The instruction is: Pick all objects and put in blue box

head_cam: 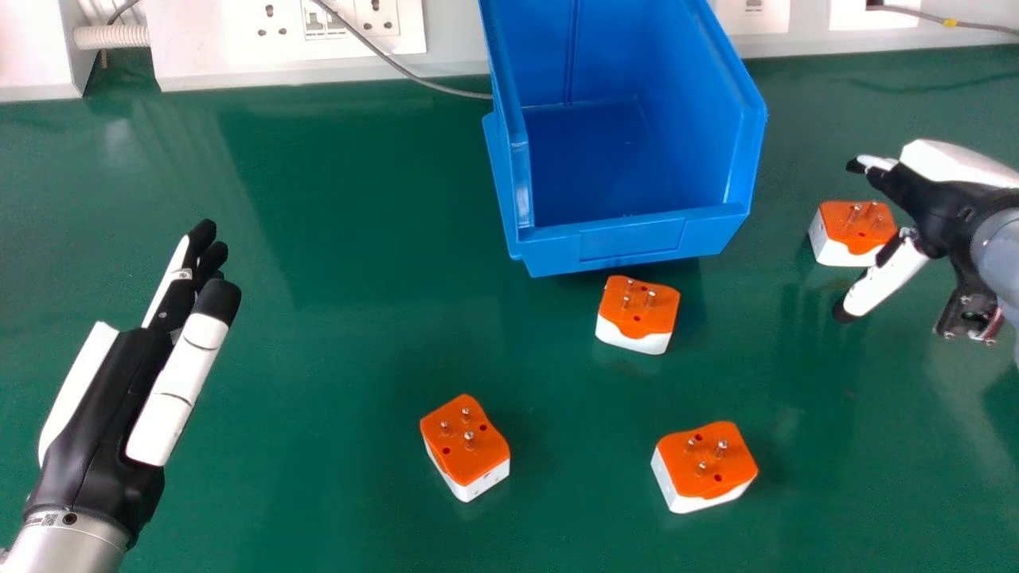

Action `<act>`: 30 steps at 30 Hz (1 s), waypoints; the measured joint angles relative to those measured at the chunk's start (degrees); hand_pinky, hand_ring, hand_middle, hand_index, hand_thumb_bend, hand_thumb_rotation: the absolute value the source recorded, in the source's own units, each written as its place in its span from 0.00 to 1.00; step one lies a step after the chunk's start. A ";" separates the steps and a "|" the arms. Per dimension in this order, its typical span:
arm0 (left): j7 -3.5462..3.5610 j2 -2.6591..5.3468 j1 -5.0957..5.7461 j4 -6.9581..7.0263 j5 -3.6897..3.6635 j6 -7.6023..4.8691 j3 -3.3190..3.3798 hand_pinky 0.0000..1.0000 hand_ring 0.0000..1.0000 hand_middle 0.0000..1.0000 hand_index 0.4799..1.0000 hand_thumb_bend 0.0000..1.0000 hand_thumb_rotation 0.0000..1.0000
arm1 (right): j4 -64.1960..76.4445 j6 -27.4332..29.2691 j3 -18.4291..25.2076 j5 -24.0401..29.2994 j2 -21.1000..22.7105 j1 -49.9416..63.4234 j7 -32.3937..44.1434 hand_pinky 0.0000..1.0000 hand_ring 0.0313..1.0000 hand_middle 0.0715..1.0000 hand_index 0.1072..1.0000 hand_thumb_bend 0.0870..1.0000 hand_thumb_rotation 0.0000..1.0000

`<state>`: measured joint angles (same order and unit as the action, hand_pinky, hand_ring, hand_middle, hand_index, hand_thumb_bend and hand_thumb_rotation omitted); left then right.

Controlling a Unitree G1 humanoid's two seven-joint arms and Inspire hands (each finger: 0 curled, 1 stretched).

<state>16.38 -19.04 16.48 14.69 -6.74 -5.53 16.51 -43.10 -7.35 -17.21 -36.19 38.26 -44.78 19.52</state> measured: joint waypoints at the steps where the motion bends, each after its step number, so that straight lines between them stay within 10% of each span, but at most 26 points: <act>1: 0.00 0.00 0.17 0.23 0.00 0.02 0.03 0.95 1.00 1.00 1.00 0.73 0.99 | -0.22 0.36 -0.17 -0.01 0.00 -0.02 -0.06 0.84 0.95 0.97 0.93 0.59 0.00; 14: 0.09 0.08 2.32 3.16 -0.26 0.54 0.51 0.95 1.00 1.00 1.00 0.73 0.98 | -2.81 1.98 -1.27 0.00 -0.76 -0.11 -0.90 0.83 0.94 0.96 0.91 0.58 0.00; 30: 0.29 0.08 5.23 6.56 -2.37 2.05 1.98 0.96 1.00 1.00 1.00 0.72 0.97 | -3.15 2.04 -1.70 0.40 -1.97 -0.10 -1.19 0.80 0.92 0.95 0.91 0.56 0.00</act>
<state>16.67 -18.96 21.71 21.25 -9.12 -3.48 18.49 -46.25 -5.30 -18.91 -35.79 36.29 -44.88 18.33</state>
